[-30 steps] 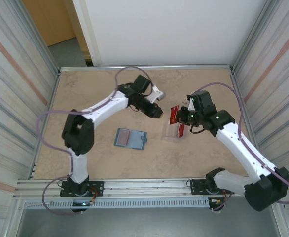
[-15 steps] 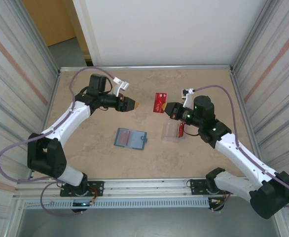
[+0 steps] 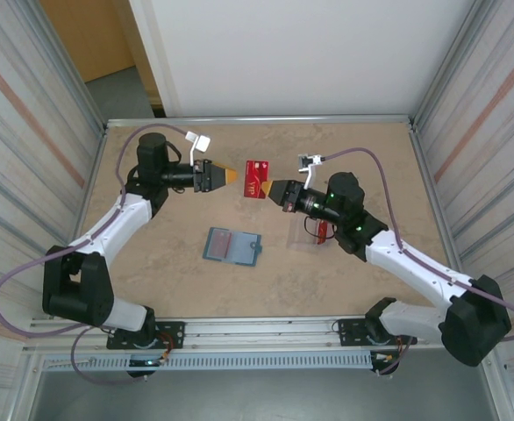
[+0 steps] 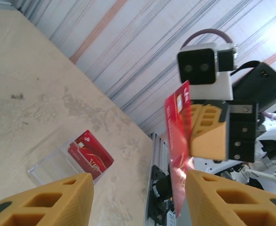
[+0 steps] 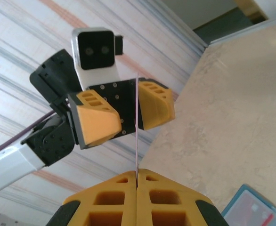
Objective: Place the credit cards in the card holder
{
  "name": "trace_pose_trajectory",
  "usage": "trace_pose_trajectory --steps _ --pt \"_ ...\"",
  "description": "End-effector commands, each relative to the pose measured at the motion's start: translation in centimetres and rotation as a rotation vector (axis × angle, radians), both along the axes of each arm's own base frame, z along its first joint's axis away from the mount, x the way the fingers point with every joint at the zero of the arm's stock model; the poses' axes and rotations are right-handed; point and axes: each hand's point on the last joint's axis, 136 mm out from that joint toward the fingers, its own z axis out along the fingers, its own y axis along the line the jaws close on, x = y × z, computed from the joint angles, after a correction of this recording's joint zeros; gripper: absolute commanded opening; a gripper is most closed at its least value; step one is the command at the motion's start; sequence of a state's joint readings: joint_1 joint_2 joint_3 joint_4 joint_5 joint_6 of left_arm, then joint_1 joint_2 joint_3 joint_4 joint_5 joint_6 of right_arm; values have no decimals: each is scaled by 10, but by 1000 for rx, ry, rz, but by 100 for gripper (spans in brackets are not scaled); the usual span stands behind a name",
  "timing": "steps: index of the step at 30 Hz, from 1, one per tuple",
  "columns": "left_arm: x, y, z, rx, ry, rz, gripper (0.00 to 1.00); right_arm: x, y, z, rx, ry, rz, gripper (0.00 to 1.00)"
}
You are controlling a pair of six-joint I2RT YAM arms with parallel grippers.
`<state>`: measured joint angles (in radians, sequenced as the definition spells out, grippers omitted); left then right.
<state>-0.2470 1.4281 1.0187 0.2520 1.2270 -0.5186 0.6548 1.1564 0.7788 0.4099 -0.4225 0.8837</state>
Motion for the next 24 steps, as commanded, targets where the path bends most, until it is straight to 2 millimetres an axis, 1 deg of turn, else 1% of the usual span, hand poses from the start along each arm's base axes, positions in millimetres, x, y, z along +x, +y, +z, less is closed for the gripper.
trace_pose_trajectory --steps 1,7,10,14,18,19,20,22,24 --pt "-19 -5 24 -40 -65 -81 53 -8 13 25 50 -67 61 0" --pt "-25 -10 19 -38 -54 -121 42 -7 15 27 60 -79 69 0" --pt "-30 -14 16 -35 -61 -148 34 -5 14 26 56 -79 56 0" --pt "-31 -15 15 -33 -47 -162 14 -4 18 25 55 -75 75 0" --pt "-31 -15 12 -27 -55 -167 0 -2 19 20 50 -60 75 0" --pt "-32 -15 12 -24 -57 -170 0 -2 19 21 54 -59 84 3" --pt "-32 -15 11 -20 -56 -171 0 -4 19 21 55 -57 101 9" --pt "-32 -14 9 -16 -59 -172 0 -7 17 20 49 -56 129 18" --pt "-34 -14 9 -18 -67 -183 0 -8 13 19 39 -53 144 24"
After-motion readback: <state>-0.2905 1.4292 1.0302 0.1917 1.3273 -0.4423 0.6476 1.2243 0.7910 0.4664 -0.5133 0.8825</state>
